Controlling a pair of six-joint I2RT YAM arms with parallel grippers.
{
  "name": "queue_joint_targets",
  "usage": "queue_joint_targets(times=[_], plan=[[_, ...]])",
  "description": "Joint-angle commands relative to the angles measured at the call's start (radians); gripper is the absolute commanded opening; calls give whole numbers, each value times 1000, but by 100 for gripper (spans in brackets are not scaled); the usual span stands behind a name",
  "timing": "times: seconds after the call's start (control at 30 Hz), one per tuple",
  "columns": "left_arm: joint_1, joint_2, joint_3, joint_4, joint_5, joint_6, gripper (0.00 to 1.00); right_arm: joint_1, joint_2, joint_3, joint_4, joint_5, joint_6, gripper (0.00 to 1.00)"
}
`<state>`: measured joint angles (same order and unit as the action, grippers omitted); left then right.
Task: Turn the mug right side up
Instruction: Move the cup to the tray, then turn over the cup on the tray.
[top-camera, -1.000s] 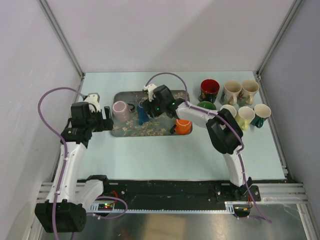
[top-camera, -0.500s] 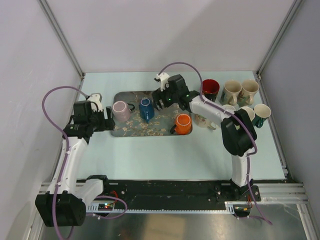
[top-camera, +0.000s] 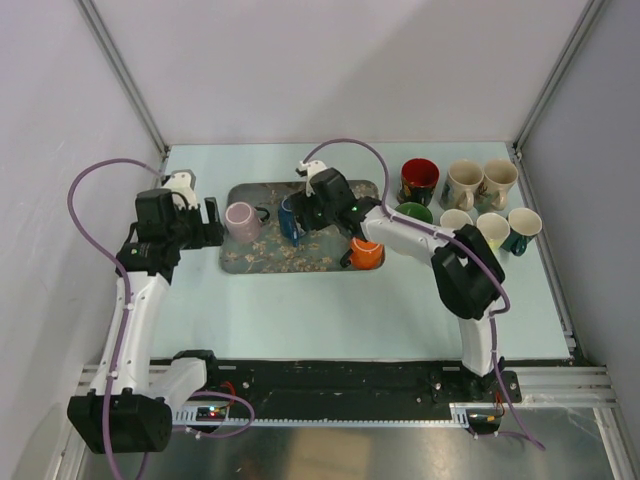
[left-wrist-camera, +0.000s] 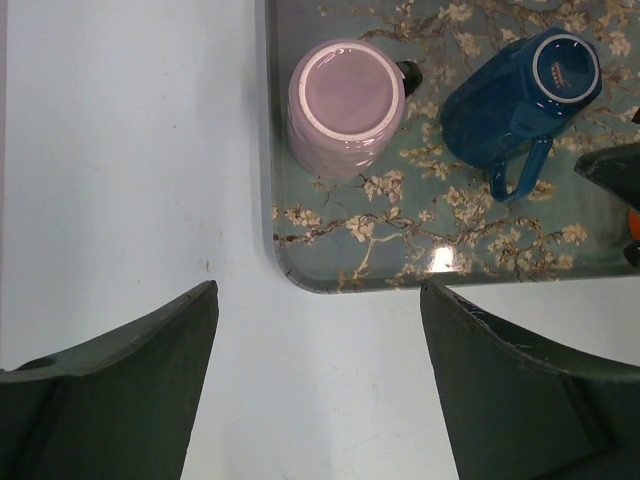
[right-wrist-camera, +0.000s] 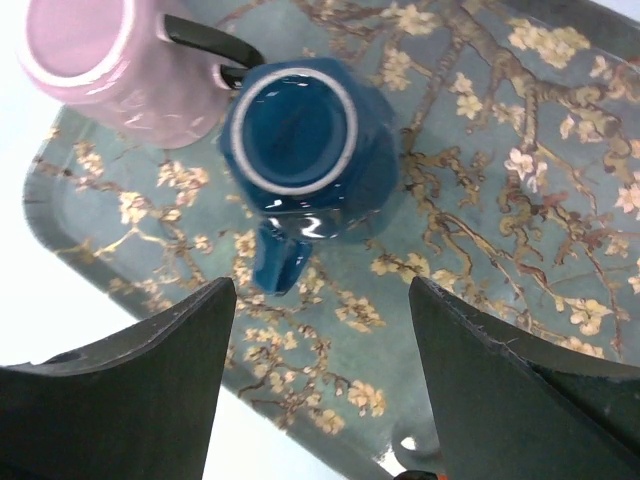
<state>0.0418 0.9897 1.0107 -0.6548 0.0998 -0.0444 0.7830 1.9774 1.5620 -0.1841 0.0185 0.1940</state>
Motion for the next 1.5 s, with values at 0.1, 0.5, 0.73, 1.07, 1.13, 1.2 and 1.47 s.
queue_joint_targets(times=[0.1,0.5,0.73,1.07,1.13,1.2,1.47], plan=[[8,-16,19,8,-20,20,86,5,79,56,34,11,35,77],[8,-10,13,4,-9,18,86,37,182,116,30,69,133,75],[14,1,25,5,56,38,86,14,204,79,45,65,109,49],[12,49,37,19,107,96,84,-68,233,124,57,-154,-125,52],[12,56,42,20,117,96,84,-71,245,142,45,-175,-130,50],[13,62,50,21,130,101,84,-65,248,144,41,-180,-138,45],[-19,111,82,28,141,167,83,-96,238,116,17,-233,-165,8]])
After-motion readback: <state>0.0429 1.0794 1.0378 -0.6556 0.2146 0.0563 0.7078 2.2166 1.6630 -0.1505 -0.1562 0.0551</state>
